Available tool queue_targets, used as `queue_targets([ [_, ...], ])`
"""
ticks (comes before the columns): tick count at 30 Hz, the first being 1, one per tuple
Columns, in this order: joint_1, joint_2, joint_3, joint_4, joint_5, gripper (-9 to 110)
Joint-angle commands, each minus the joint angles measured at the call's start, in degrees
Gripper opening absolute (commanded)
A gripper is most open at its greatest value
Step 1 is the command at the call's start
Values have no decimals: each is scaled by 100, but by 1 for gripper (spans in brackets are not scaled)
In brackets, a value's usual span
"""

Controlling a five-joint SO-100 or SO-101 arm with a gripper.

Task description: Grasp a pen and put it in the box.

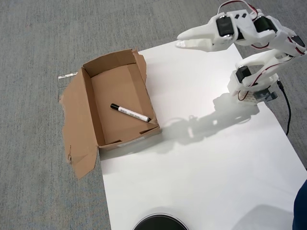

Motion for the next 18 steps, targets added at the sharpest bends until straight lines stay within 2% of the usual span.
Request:
queue_targets([
  [1,4,606,409,9,75,13],
  [10,-13,2391,1639,9,75,12],
  [18,-31,3173,2263,0,83,13],
])
